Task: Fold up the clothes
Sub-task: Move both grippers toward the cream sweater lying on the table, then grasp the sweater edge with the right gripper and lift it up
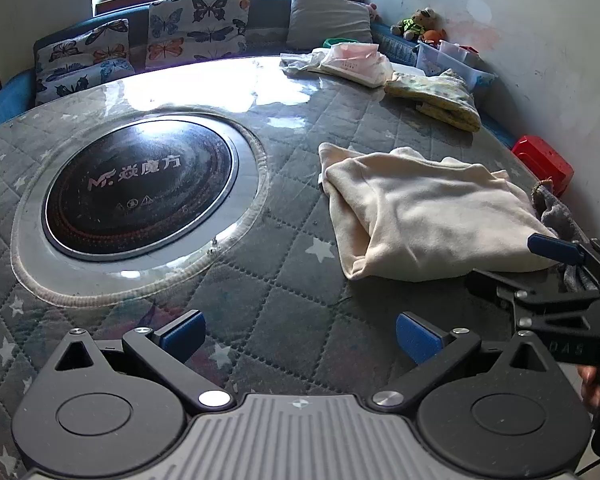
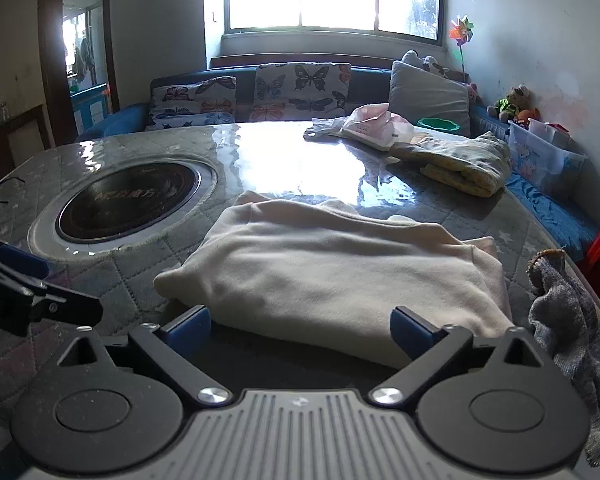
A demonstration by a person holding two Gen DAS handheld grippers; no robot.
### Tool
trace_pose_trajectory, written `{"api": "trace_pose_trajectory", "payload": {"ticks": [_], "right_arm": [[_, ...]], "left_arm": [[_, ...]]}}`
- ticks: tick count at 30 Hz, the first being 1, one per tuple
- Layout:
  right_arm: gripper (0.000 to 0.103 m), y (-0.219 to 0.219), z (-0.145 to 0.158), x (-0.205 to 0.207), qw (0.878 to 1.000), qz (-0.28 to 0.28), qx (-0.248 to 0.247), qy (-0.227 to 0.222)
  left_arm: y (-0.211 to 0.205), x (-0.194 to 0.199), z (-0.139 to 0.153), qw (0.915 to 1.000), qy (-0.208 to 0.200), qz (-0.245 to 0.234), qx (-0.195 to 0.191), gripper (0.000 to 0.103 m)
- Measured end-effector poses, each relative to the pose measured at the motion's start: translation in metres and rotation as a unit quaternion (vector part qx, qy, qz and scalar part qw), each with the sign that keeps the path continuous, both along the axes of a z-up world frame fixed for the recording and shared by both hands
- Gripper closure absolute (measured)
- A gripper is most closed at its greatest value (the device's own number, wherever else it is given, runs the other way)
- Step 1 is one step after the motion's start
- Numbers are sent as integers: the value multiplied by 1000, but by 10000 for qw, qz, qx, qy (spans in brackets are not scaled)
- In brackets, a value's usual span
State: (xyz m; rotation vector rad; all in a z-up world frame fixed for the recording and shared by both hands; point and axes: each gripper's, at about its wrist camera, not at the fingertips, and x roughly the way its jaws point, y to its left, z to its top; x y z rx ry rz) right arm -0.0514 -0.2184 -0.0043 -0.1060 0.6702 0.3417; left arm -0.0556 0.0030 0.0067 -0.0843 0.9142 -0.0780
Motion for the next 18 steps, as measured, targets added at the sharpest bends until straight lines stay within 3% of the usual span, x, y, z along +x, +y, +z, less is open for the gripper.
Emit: {"api": "trace_pose_trajectory", "payload": {"ticks": [7,18], "right_arm": [[12,-11,5,23,9998,-161,29,96],[31,-30,5,86,9986,-504,-79,142]], "left_arm": [[-3,17,13,9998,-150,-60,98,0],[-7,47,14,9997,-81,-119,197,0]]}}
